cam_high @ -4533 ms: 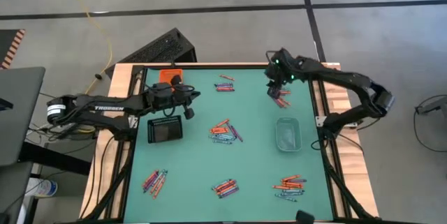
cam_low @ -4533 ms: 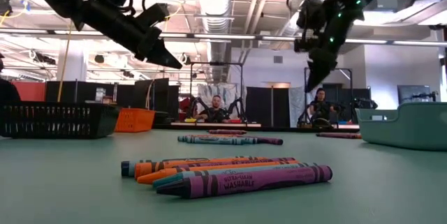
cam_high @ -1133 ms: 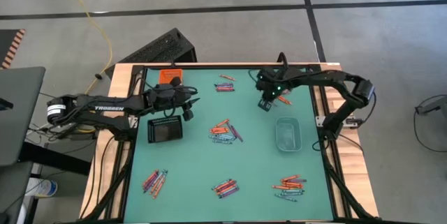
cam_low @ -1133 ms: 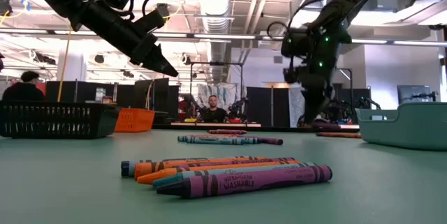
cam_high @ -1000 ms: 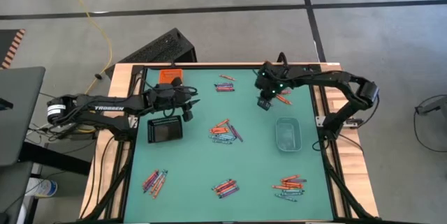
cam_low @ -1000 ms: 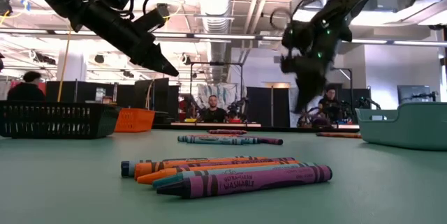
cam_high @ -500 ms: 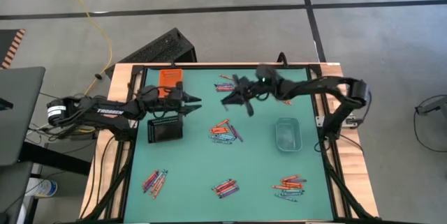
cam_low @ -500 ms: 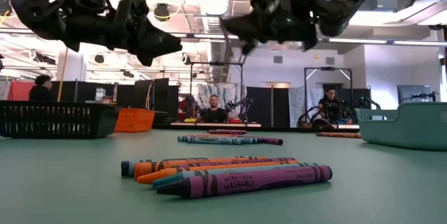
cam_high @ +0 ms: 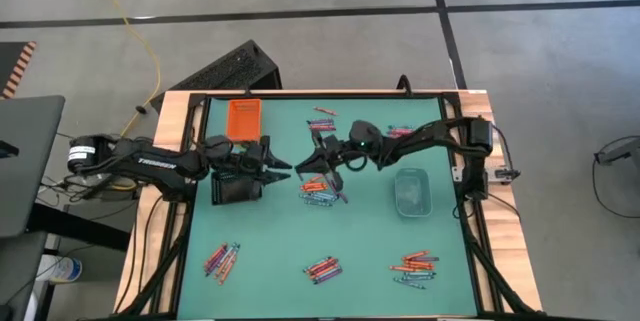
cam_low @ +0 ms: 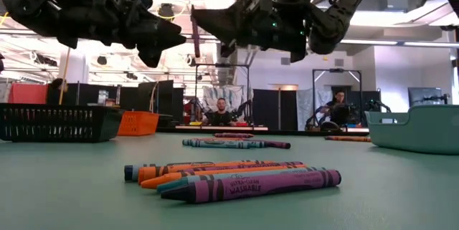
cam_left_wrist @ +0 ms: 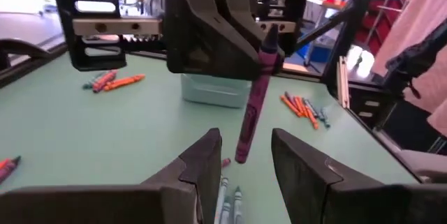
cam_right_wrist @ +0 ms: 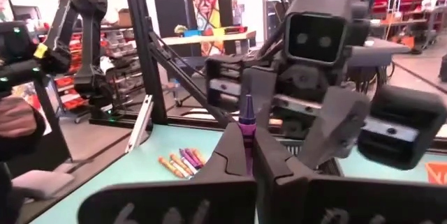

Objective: Sort crayons
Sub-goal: Put the violet crayon into the black bin

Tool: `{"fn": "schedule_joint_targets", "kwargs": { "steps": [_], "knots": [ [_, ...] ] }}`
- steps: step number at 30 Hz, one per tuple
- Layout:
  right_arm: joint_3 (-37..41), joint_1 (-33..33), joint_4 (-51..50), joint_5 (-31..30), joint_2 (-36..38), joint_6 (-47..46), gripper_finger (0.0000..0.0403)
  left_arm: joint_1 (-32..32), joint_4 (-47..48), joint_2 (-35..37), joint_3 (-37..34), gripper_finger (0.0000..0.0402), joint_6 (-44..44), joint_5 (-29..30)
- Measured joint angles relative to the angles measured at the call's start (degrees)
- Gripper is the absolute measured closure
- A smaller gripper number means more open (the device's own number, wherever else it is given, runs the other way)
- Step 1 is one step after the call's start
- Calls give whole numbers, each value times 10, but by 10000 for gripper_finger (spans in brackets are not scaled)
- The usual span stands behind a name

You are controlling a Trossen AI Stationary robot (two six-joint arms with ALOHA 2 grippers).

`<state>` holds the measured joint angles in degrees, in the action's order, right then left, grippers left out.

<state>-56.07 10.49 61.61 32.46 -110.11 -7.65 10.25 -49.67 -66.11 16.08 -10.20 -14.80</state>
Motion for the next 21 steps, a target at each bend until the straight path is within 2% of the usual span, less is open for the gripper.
{"fn": "schedule_joint_targets", "kwargs": {
  "steps": [3, 6, 10, 12, 21],
  "knots": [
    [0, -20, 22, -32, -9, 0, 401, -35, 1, 0, 0, 285, 0, 49],
    [0, -40, 26, -64, -8, 4, 401, -70, 1, 0, 0, 285, 5, 64],
    [0, -65, 51, -81, -8, 6, 401, -110, 4, 0, 0, 285, 24, 118],
    [0, -79, 54, -118, -8, 6, 401, -125, 1, 0, 0, 285, 24, 145],
    [0, -126, 64, -233, -8, 50, 401, -174, -26, 0, 0, 285, 44, 157]
  ]
}}
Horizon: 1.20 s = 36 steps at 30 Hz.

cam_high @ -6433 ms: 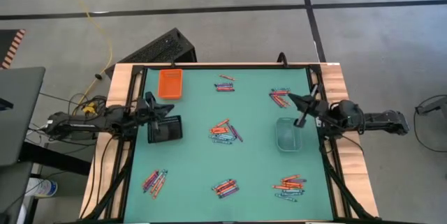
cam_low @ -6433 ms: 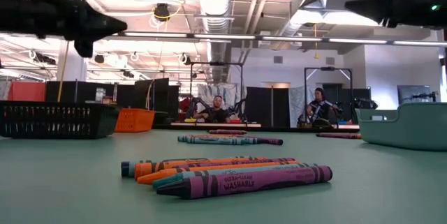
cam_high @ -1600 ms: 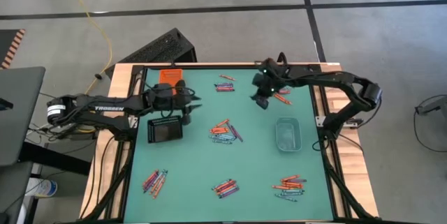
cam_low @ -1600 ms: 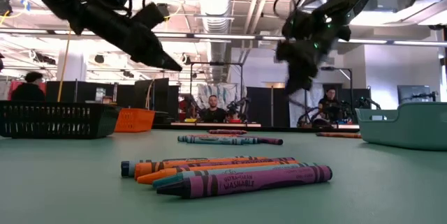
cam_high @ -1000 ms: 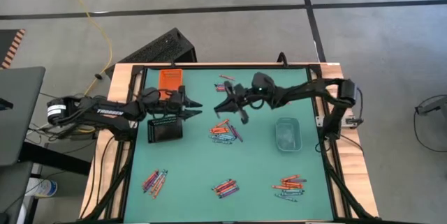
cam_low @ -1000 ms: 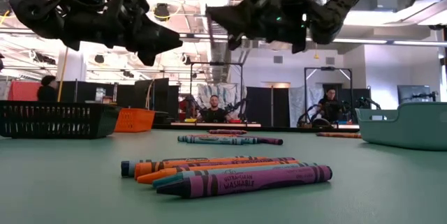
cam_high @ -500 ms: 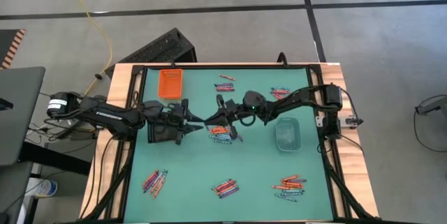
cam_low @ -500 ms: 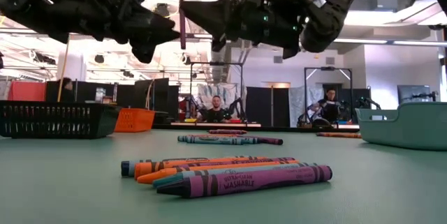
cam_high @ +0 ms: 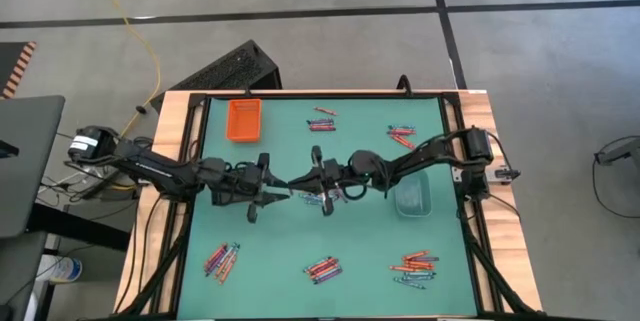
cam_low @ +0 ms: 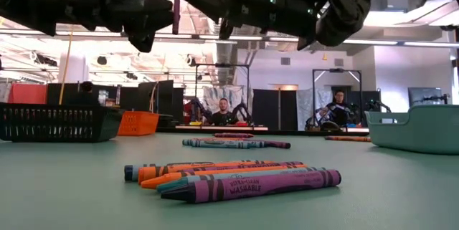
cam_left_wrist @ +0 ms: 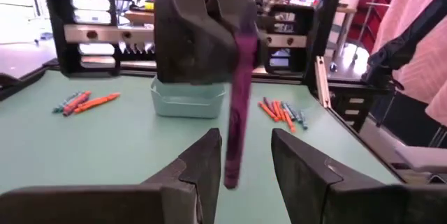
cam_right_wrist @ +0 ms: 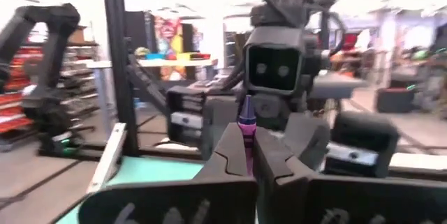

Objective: Sort crayons
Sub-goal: Put the violet crayon into the black bin

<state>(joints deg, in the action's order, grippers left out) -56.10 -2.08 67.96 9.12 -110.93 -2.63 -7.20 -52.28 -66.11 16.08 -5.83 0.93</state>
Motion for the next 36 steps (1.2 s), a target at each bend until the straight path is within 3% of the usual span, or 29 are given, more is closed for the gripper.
{"fn": "schedule_joint_targets", "kwargs": {
  "steps": [25, 36],
  "knots": [
    [0, 0, 22, -27, 0, 1, 401, -15, -45, -1, 0, 285, 7, 50],
    [0, 2, 23, -61, 0, 1, 401, -14, -91, -56, 1, 285, 14, 90]
  ]
}}
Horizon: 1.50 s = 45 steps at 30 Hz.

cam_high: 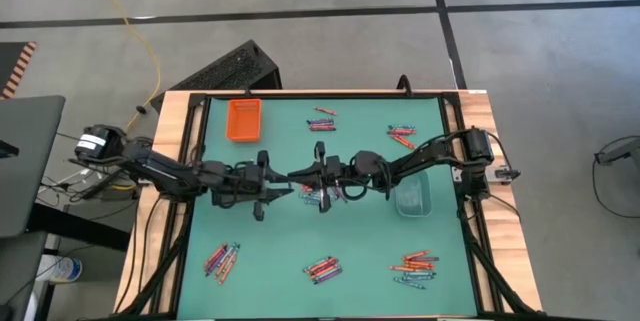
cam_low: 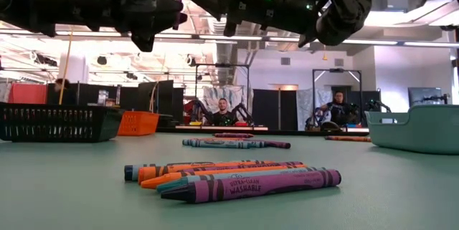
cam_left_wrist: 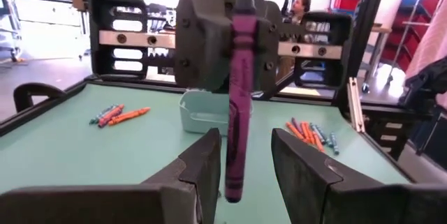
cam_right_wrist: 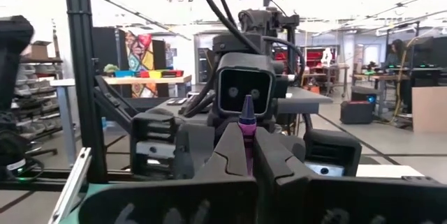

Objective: Sort crayons
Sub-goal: Put the violet crayon into the black bin

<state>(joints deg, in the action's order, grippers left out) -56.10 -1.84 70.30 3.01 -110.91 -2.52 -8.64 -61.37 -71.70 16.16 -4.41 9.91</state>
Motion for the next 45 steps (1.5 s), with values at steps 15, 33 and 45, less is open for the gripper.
{"fn": "schedule_joint_targets", "kwargs": {
  "steps": [15, 33, 45],
  "knots": [
    [0, 1, -13, -1, 0, 0, 401, 0, 0, 2, 0, 341, 8, 15],
    [0, 17, -127, 3, 31, 11, 292, 0, 55, 18, -1, 385, 8, 21],
    [0, 22, -675, 1, 247, 18, 230, 6, 393, 210, 1, 386, -50, 83]
  ]
}}
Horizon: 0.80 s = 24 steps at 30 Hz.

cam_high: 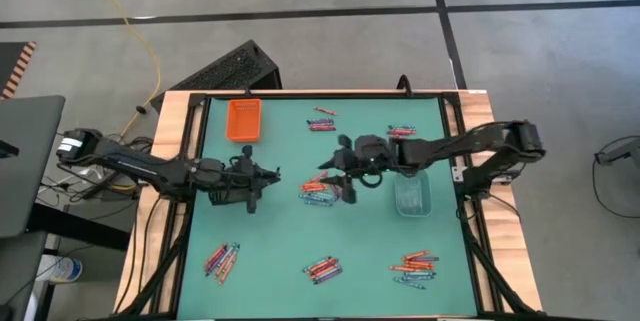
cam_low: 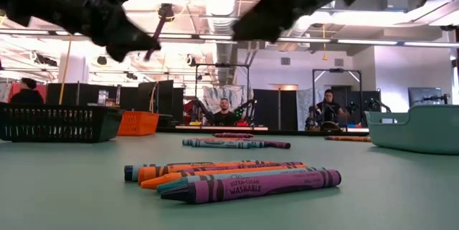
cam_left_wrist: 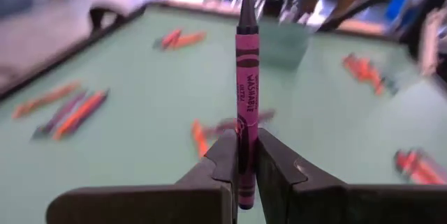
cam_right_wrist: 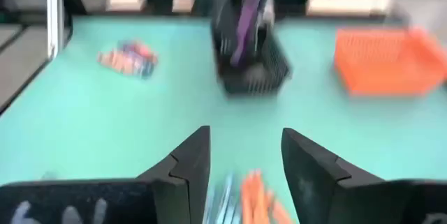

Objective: Sort crayons
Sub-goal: Put the violet crayon into the black bin

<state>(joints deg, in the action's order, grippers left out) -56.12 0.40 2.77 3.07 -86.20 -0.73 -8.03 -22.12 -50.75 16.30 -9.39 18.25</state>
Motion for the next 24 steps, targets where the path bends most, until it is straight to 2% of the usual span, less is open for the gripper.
{"fn": "schedule_joint_targets", "kwargs": {
  "steps": [5, 8, 12, 17, 24],
  "knots": [
    [0, -36, -122, -7, 44, -38, 233, 0, 318, 58, 89, 386, -88, 11],
    [0, -68, -137, -36, 50, -44, 234, -2, 484, 45, 150, 386, -157, -9],
    [0, -106, -125, -91, 45, -44, 235, -2, 621, 3, 191, 386, -215, -28],
    [0, -131, -120, -124, 34, -41, 235, -2, 676, -63, 195, 386, -206, -64],
    [1, -139, -112, -126, 17, -38, 235, -2, 709, -135, 195, 373, -196, -90]
  ]
}}
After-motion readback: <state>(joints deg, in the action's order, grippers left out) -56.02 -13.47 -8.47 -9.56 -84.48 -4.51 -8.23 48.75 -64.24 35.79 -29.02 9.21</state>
